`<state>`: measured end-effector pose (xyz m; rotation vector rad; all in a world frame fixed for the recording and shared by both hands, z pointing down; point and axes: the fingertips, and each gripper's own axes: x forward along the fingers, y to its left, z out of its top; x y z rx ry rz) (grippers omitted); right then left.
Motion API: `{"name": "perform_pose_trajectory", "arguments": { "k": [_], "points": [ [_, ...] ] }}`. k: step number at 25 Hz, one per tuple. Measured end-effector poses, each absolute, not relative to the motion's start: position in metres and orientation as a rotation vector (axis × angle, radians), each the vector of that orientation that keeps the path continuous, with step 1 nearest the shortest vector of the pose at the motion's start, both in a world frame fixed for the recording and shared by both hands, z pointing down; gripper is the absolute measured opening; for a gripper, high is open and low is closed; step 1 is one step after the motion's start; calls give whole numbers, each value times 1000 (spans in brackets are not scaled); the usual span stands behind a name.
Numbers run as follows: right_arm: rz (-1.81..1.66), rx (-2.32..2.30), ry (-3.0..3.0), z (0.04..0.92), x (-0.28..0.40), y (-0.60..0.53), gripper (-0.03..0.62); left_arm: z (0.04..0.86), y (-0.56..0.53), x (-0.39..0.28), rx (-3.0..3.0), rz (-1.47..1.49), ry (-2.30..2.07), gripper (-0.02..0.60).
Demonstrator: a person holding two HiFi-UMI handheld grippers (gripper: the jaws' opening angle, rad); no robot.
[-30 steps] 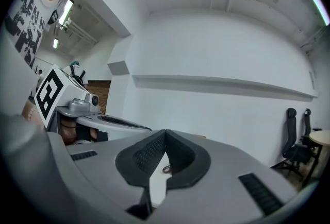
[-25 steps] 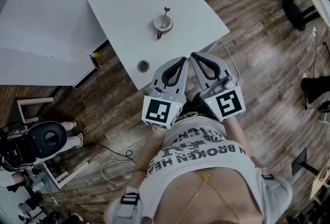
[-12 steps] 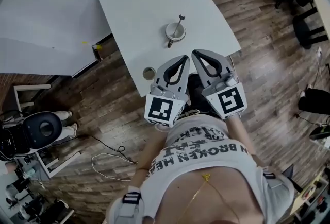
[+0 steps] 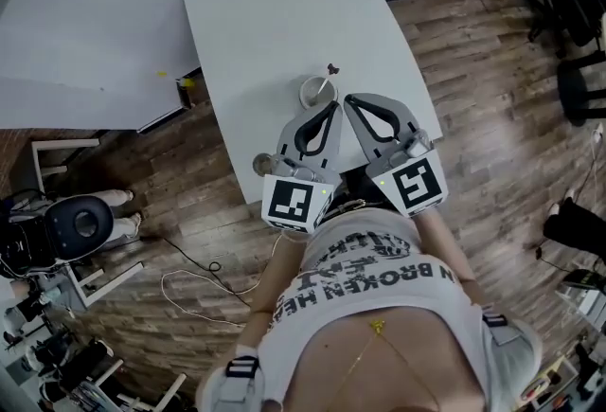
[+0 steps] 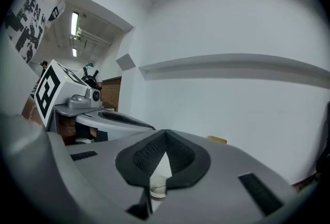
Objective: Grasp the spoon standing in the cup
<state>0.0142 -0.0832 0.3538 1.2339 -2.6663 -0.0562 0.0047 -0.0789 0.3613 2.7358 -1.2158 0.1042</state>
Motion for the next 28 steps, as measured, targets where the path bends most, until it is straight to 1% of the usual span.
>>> {"name": "perform_pose_trajectory", "arguments": {
  "k": [4, 9, 17, 28],
  "points": [
    [-40, 1147, -2694, 363, 27, -104, 5, 371, -99, 21, 2688, 143, -1282, 5],
    [-14, 1062, -2698, 383, 35, -126, 5, 393, -116, 23, 2605, 186, -1351, 5],
    [114, 1045, -2612, 426, 25, -155, 5, 437, -135, -5, 2503, 264, -1386, 5],
    [331, 1025, -2451, 501, 14, -174, 5, 493, -141, -31, 2443, 390, -1268, 5]
  ]
}}
